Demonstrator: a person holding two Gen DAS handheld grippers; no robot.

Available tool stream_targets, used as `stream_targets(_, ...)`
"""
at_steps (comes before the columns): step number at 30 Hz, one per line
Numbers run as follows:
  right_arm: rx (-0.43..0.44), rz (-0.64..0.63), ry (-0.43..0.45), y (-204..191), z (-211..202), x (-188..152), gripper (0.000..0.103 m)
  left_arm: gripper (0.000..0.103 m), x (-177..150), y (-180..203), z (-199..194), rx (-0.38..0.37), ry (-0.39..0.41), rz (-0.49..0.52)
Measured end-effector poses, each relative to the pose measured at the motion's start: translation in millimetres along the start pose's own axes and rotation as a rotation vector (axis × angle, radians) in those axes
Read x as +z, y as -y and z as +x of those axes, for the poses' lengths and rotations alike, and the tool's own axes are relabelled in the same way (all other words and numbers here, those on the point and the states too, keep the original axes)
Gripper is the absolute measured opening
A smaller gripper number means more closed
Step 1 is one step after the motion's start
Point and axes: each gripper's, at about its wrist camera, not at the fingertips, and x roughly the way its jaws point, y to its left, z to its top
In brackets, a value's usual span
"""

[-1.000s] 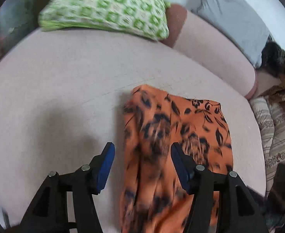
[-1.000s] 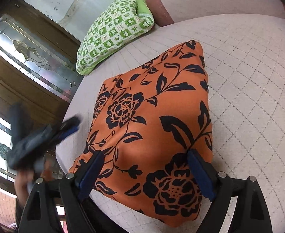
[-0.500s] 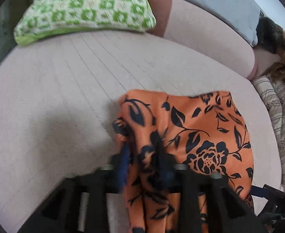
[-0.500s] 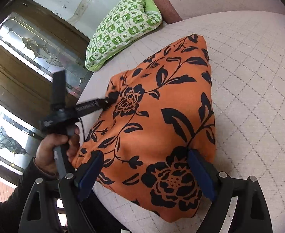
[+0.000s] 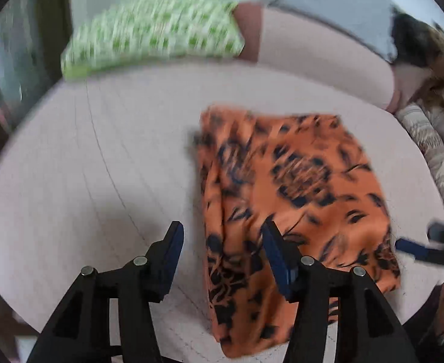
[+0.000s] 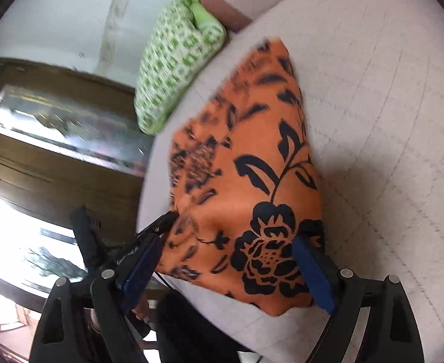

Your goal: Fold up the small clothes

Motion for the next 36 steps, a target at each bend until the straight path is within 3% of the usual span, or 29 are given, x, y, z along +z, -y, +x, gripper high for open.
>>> stream_targets(4,-0.018,0.09,0.036,22.1,-3.8,24.2,0.09,0.057,6.7,24.2,-18.1,-0.103,0.049,0.029)
stream_targets(7,-0.031,0.165,0.018,45.0,19.5,46.4,0.09,0.057,0.0,34.9,18.4,-0.063,-0.038,0.024)
stream_targets(9,-0.007,0.184,-0.054,53.7,43.4,51.4,0.09,0.058,-10.5,27.9,47.9,-0.013,-0.112,-0.008)
stream_targets(10,-0.01,0.216,-0.094,59.3,57.0,51.6,0.088,0.059,-12.9,26.1,51.6,-0.009,-0.097,-0.019)
stream_targets(12,-0.002,0.171,-0.109,49.6,60.7,54.6,0.035,0.058,-13.0,27.5,48.2,0.002,-0.09,-0.017)
stream_targets(15,-0.088,0.06,-0.05,27.6,49.2,50.0,0.033,0.059,-15.3,26.2,48.8,-0.006,-0.088,-0.007)
stream_targets(17,-0.172,0.059,-0.083,42.4,63.5,44.6,0.035,0.059,-15.5,26.5,51.4,-0.008,-0.086,-0.008)
stream_targets(19,-0.109,0.123,-0.077,48.4,60.2,46.8,0.048,0.059,-15.8,27.5,49.1,0.001,-0.089,0.001)
stream_targets(20,-0.086,0.135,-0.074,44.8,55.0,50.2,0.065,0.059,-13.8,27.0,50.5,-0.004,-0.09,-0.005)
stream_targets(21,-0.055,0.133,-0.056,39.9,50.3,54.1,0.076,0.059,-15.1,24.7,50.4,-0.016,-0.091,-0.014)
stream_targets(23,-0.021,0.1,-0.005,29.3,41.1,67.2,0.079,0.059,-10.1,28.5,53.0,-0.016,-0.088,-0.015)
stream_targets(25,-0.041,0.123,0.026,33.4,47.1,84.7,0.085,0.059,-14.0,30.0,49.9,-0.012,-0.086,-0.013)
stream_targets(27,-0.037,0.178,-0.02,46.4,71.3,99.3,0.082,0.059,-13.9,31.7,51.4,-0.014,-0.087,-0.019)
stream_targets(28,-0.015,0.217,-0.073,53.2,88.4,102.8,0.066,0.059,-14.7,30.6,50.9,-0.017,-0.09,-0.025)
stream_targets(29,-0.008,0.225,-0.066,50.0,89.6,102.7,0.03,0.059,-15.6,28.7,50.3,-0.024,-0.092,-0.032)
stream_targets(31,-0.017,0.107,-0.014,23.6,78.5,100.2,0.028,0.059,-14.4,26.0,50.9,-0.034,-0.091,-0.039)
stream_targets(34,-0.108,0.169,-0.046,51.0,93.1,98.4,0.028,0.06,-14.0,28.6,54.4,-0.027,-0.089,-0.026)
stream_targets(36,-0.079,0.199,-0.039,52.6,89.3,97.3,0.041,0.06,-13.9,28.5,53.4,-0.017,-0.089,-0.024)
